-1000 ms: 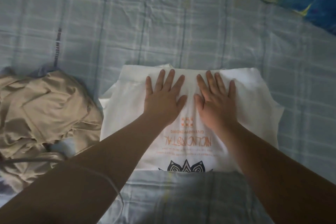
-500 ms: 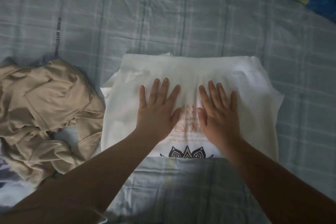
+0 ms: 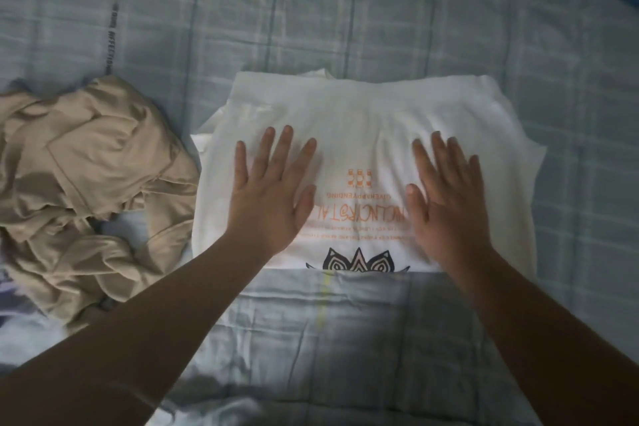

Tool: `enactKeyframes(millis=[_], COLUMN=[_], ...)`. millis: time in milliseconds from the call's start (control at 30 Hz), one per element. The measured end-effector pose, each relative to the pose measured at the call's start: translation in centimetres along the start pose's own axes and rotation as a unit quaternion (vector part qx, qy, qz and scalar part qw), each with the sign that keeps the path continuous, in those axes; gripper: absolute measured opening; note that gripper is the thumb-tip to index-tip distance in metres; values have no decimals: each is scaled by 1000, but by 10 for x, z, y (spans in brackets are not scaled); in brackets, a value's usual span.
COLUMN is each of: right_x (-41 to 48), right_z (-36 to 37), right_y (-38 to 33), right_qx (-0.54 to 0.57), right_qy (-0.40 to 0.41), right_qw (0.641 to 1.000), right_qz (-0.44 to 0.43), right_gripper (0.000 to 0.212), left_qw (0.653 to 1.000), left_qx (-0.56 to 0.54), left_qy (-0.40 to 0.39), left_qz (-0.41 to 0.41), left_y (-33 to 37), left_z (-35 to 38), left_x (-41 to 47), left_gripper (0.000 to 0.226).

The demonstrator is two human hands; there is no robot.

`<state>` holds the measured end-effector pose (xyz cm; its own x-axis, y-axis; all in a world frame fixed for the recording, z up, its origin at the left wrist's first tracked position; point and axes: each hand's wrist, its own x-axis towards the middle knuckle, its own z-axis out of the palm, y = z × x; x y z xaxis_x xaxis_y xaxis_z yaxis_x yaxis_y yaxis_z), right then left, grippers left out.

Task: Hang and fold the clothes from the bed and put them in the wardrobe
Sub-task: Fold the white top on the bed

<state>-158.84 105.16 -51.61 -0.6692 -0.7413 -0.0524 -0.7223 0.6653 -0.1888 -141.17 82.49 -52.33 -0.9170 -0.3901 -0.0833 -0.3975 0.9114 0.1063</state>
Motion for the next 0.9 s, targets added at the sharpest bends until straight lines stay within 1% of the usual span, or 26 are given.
enactKeyframes(millis=[67, 133, 233, 400, 533, 567, 633, 700, 767, 833, 900], right_x=[-20, -38, -55, -56, -54, -54, -56, -61, -69, -77, -82], right_z=[-9, -11, -1, 11, -2, -7, -17, -28, -35, -38, -38], right_y=[12, 24, 39, 44, 41, 41, 43, 45, 50, 56, 63], right_qx=[-6, -29, -65, -68, -21, 8, 74, 124, 156, 182, 216], right_qy=[12, 5, -10, -7, -13, -5, 39, 94, 135, 149, 133], right_qw=[1000, 999, 995, 995, 997, 997, 993, 980, 960, 931, 891], right_qz=[19, 46, 71, 73, 77, 73, 80, 124, 191, 280, 376], right_gripper=[58, 59, 59, 56, 57, 56, 51, 46, 45, 45, 48], left_qw=[999, 997, 994, 994, 993, 994, 997, 998, 997, 996, 993], left_qx=[19, 32, 36, 39, 21, 21, 12, -32, -73, -94, -113], left_qy=[-5, -36, -72, -65, -65, -54, -14, 23, 19, 5, -9], left_qz=[-27, -55, -68, -73, -92, -96, -80, -43, -10, 10, 33], left_y=[-18, -32, -41, -40, -32, -26, -8, 18, 54, 95, 139], left_z=[-5, -3, 7, 20, 1, -5, -16, -25, -33, -41, -46], left_x=[-24, -43, -55, -53, -50, -48, -40, -25, 0, 30, 61], left_gripper=[61, 62, 63, 63, 63, 62, 60, 54, 45, 36, 30])
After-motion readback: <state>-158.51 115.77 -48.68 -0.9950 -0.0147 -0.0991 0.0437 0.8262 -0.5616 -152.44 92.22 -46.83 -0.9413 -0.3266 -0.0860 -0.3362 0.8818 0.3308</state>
